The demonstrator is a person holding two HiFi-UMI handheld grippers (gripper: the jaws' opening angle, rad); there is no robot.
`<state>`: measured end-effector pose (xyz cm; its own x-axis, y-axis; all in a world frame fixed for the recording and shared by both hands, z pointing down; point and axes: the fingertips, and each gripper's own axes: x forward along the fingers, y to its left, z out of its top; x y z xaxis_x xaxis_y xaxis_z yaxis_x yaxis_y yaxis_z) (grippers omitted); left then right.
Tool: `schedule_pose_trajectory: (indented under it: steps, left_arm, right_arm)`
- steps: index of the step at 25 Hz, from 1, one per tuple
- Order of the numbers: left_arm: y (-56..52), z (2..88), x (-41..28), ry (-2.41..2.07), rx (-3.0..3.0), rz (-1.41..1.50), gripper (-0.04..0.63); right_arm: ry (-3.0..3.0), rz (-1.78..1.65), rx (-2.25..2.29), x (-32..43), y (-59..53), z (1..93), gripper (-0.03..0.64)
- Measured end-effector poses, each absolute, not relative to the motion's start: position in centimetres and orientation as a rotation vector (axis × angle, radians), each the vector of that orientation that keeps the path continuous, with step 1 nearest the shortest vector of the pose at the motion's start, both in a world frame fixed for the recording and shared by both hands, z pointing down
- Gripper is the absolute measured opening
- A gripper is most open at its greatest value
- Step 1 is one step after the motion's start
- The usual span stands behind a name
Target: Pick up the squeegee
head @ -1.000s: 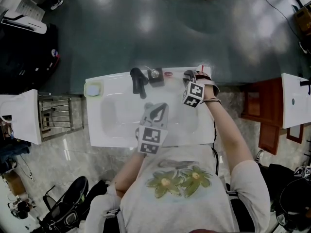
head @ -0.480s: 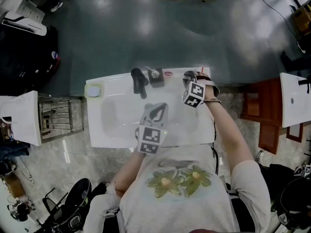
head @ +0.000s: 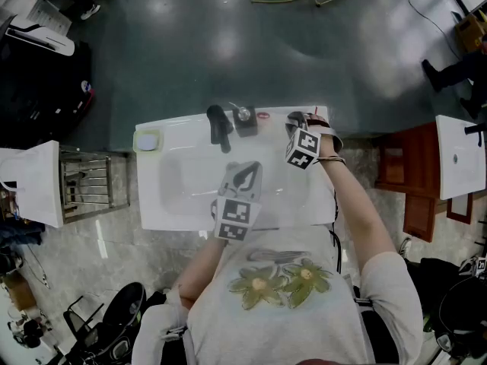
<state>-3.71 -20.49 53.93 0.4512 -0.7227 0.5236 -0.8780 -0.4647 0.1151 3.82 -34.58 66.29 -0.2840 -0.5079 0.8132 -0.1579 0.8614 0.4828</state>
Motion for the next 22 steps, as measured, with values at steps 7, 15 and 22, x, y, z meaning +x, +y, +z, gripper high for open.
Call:
schedule_pose_trajectory:
  steps: [7, 15, 22]
  left_arm:
    - [-20.3, 53.7, -3.8, -1.363, 2.343, 0.57, 0.009]
    - [-20.0, 53.2, -3.8, -1.374, 2.346, 0.557, 0.009]
    - [-19.7, 52.9, -3.8, -1.384, 2.351, 0.551, 0.009]
  right_arm:
    - [-1.866, -0.364, 0.529, 3.7, -34.4, 65.4, 0.086]
    - [-1.868, -0.38, 0.546, 3.6, -34.2, 64.0, 0.086]
    - [-1.868, -0.392, 0.553, 3.9, -33.6, 63.3, 0.086]
